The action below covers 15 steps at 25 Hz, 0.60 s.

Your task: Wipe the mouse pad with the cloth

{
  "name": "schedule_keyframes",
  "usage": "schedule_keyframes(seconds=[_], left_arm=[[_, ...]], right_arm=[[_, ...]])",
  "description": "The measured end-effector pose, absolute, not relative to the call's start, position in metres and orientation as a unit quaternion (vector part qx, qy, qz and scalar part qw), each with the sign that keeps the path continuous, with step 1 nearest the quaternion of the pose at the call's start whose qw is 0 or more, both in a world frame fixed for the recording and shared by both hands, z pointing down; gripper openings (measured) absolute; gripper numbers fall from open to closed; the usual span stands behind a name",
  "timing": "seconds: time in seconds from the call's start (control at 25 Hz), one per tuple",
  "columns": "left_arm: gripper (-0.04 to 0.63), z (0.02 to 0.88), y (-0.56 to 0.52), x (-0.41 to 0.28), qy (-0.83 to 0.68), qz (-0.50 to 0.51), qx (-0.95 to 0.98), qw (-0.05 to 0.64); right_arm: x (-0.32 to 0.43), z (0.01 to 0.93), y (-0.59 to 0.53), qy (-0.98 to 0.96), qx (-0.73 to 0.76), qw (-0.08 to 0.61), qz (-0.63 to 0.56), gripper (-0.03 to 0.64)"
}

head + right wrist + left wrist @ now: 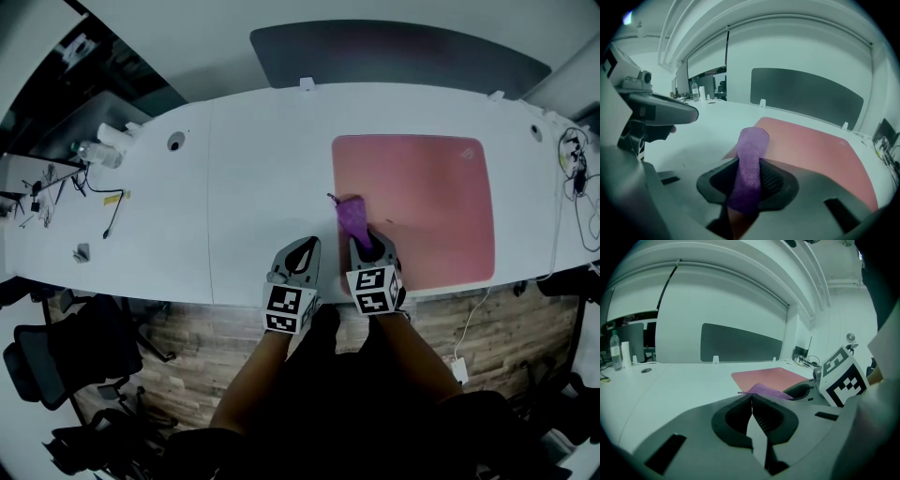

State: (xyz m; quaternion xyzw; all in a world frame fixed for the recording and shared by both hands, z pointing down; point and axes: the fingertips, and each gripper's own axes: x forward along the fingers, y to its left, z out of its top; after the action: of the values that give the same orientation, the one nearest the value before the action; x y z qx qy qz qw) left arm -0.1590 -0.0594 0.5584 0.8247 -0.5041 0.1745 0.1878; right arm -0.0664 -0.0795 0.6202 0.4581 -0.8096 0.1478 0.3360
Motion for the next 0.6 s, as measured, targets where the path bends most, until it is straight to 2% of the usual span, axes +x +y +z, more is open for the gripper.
schedule_keyframes(seconds=[0.6], left_arm=[[0.021,0.553,-0.053,-0.092,-0.472,0.178,0.844,0.182]], right_arm=[[0.047,0.623,-0.091,-0.766,0.518,0.357,0.133,0.126]])
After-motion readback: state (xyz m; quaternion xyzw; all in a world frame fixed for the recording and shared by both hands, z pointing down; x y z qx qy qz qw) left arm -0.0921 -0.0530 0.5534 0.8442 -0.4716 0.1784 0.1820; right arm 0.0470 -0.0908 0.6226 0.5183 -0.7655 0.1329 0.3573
